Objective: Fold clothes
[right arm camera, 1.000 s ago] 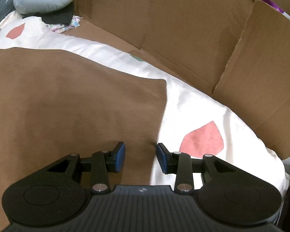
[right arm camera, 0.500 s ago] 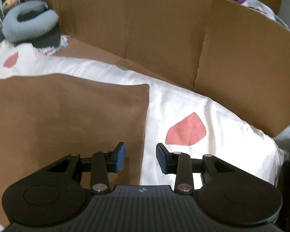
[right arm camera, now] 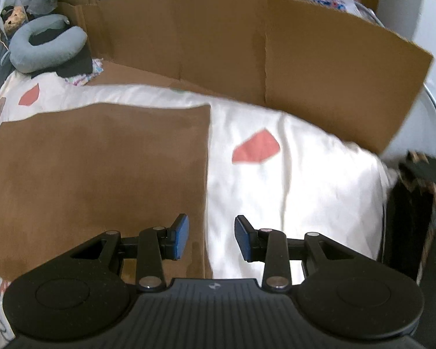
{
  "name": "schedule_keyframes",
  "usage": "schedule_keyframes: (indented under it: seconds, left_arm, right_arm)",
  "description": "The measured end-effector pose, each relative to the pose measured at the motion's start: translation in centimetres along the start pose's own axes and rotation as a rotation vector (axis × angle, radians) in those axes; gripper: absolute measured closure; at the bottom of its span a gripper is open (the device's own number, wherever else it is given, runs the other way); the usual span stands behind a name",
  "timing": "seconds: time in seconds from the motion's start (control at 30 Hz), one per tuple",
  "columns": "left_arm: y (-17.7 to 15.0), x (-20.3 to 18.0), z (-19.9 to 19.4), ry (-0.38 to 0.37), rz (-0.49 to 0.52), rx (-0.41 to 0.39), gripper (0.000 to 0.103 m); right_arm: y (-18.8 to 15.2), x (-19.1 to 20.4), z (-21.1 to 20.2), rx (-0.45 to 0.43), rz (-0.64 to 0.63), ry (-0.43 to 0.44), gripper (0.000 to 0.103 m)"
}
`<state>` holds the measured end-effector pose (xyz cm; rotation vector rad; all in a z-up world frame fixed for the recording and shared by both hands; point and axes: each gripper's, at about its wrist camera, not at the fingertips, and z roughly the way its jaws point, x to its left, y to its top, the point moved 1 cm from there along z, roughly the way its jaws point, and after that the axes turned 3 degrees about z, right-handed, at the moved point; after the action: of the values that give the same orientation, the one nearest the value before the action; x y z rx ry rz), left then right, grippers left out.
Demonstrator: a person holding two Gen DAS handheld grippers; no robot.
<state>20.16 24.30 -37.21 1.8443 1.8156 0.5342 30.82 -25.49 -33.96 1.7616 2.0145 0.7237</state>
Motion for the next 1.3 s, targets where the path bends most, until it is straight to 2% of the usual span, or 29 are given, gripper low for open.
schedule_keyframes:
  seconds: [0.1, 0.17, 0.27, 0.43, 0.63, 0.77, 0.9, 0.97, 1.17, 1.3]
  left_arm:
    - [-1.7, 0.3, 0.6, 0.016, -0.016, 0.028, 0.049]
    - [-2.4, 0.5, 0.7, -0.016, -0.046, 0.021, 0.049]
    - [-2.9, 0.0, 0.9, 0.007, 0.007, 0.024, 0.049]
    - [-4.3, 1.1, 2.3, 0.061, -0.018, 0.072, 0.048]
    - [-4.9, 1.1, 2.3, 0.102, 0.028, 0.074, 0.044]
    - [-4.7, 1.8, 1.0, 0.129, -0.019, 0.021, 0.046]
    - [-3.7, 1.7, -0.8, 0.132, -0.074, -0.058, 0.050]
    - [-2.8, 0.8, -1.8, 0.120, -0.058, -0.111, 0.050]
    - [-0.8, -3.4, -1.1, -0.032, 0.017, -0.151, 0.047]
    - [-1.0, -6.4, 0.6, -0.114, 0.027, -0.108, 0.043]
  right_arm:
    - [-1.8, 0.3, -0.2, 0.026, 0.004, -0.022, 0.061]
    - [-2.8, 0.5, -0.1, 0.048, 0.012, -0.016, 0.061]
    - [-4.0, 1.2, 0.2, 0.072, -0.002, -0.012, 0.061]
    - [-5.2, 1.9, 1.0, 0.118, -0.041, -0.049, 0.061]
    - [-5.7, 1.4, 1.4, 0.159, -0.043, -0.101, 0.061]
    - [-5.7, 0.9, 1.3, 0.166, -0.022, -0.116, 0.061]
    - [-5.0, 1.2, 0.2, 0.128, -0.026, -0.118, 0.061]
    - [-4.4, 1.6, -0.6, 0.089, -0.022, -0.104, 0.061]
    - [-3.3, 3.6, -0.6, 0.024, 0.008, -0.043, 0.061]
    - [-3.4, 5.1, 0.2, 0.015, 0.017, 0.001, 0.061]
